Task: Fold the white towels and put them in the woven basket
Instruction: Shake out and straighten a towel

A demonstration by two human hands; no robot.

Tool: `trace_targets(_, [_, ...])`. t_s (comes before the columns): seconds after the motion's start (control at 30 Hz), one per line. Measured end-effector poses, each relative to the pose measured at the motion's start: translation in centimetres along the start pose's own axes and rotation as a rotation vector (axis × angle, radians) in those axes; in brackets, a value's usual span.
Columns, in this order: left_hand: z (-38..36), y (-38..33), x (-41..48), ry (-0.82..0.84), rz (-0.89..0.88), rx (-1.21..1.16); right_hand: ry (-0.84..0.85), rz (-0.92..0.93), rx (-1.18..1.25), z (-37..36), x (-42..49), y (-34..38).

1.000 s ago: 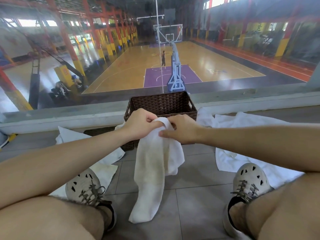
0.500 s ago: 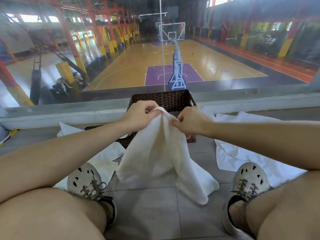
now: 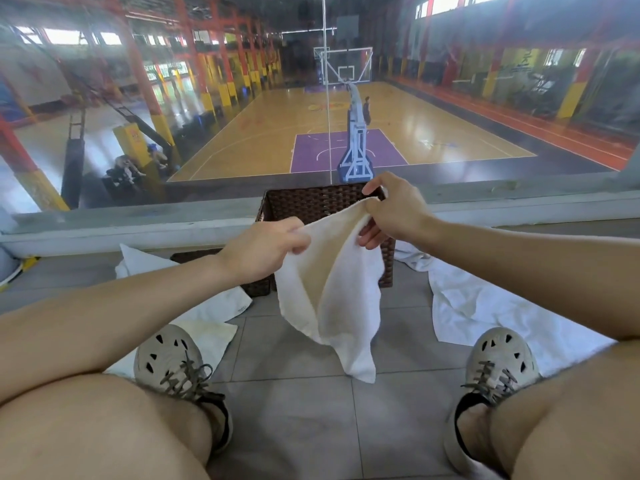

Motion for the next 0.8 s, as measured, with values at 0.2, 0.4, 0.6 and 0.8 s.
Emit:
trace_targets(0.2, [-2.0,-2.5,2.1,0.034,0.202,-0.414,0.034,0.029,0.013,-0.6,0.0,0.5])
trace_targets(0.4, [-3.2,-3.8,4.0,0.065,0.378,-0.688,0.122,0.083,0.046,-0.7,-0.2,0.7])
trace_targets(0.6, [-2.7,-2.1,4.2,0.024,0.466,-0.703,0.172,0.369,-0.378,1.1,-0.3,0.1])
trace_targets(0.8, [-2.1,-2.5,3.7,0.052,0.375,-0.631,-0.001,0.567,-0.859,0.5,0.2,-1.1])
Point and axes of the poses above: each hand's wrist, its own x-axis towards the middle knuckle, its own z-axis out of the back of the hand, y = z × x, the point moved 5 cm from there along x, towards the middle knuckle, and after that the axes turned 3 degrees about -z, right-handed, at the moved point
